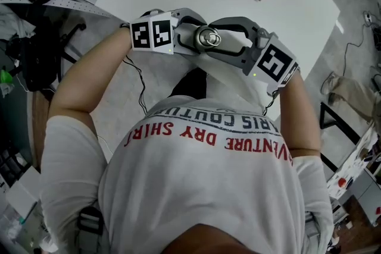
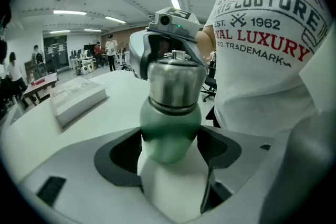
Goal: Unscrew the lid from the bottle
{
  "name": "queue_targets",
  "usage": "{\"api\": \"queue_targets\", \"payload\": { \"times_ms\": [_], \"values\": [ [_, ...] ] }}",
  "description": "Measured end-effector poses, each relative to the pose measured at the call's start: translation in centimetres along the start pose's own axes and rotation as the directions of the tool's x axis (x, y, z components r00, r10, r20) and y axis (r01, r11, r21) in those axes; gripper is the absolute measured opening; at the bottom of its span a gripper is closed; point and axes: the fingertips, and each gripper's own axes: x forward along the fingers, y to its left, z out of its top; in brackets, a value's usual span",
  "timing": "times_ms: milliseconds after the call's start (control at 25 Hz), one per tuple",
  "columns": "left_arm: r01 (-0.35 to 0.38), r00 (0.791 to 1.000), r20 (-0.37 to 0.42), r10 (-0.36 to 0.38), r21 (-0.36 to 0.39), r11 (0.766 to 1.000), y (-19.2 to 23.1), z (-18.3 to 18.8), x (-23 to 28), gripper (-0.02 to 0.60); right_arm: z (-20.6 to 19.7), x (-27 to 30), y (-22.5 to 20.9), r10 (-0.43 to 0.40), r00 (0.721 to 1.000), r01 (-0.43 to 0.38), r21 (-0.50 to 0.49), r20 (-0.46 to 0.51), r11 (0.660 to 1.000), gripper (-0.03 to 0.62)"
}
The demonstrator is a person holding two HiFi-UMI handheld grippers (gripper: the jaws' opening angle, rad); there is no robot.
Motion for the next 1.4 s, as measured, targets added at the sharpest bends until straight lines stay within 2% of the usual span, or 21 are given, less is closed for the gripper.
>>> {"api": "queue_targets", "payload": {
  "times_ms": [200,400,480,600,720,840,960,1040,1200,1400],
  "values": [
    [0.060,0.998,-0.036,-0.058,0.040,0.997,0.1,-0.1,-0.1,0.347,0.0,0.1,-0.1,0.072,0.997,-0.072,-0.010,-0.022,0.997,0.229],
    [0.051,0.999,-0.006,-0.051,0.027,0.998,0.1,-0.1,-0.2,0.347,0.0,0.1,-0.2,0.060,0.998,-0.061,-0.013,-0.028,0.998,0.229],
    [0.029,0.999,0.017,-0.029,0.006,1.000,0.1,0.0,-0.1,0.347,0.6,-0.2,-0.4,0.027,1.000,-0.027,0.025,0.012,0.999,0.233],
    [-0.019,0.999,0.046,0.021,-0.029,0.999,0.1,0.0,-0.1,0.347,1.7,-1.0,-0.8,-0.045,0.995,0.033,0.131,0.094,0.991,0.272],
    [-0.077,0.994,0.071,0.083,-0.086,0.993,0.0,0.1,0.1,0.347,1.9,-1.9,-1.1,-0.131,0.986,0.113,0.170,0.101,0.979,0.284],
    [-0.150,0.981,0.100,0.166,-0.154,0.977,-0.1,0.3,0.3,0.347,1.7,-2.6,-0.7,-0.210,0.972,0.188,0.189,0.105,0.964,0.285],
    [-0.233,0.956,0.124,0.267,-0.237,0.943,-0.1,0.5,0.4,0.347,0.9,-2.8,-0.6,-0.304,0.950,0.284,0.210,0.072,0.936,0.285],
    [-0.295,0.930,0.130,0.345,-0.298,0.908,0.0,0.5,0.3,0.347,0.2,-2.8,-0.6,-0.375,0.926,0.356,0.225,0.049,0.907,0.285],
    [-0.410,0.861,0.119,0.495,-0.413,0.813,0.2,0.7,0.4,0.347,-1.1,-3.0,-0.4,-0.493,0.870,0.464,0.299,0.025,0.834,0.285],
    [-0.502,0.773,0.093,0.627,-0.514,0.696,0.3,0.5,0.5,0.347,-1.9,-2.3,0.5,-0.557,0.830,0.507,0.394,0.016,0.767,0.284]
  ]
}}
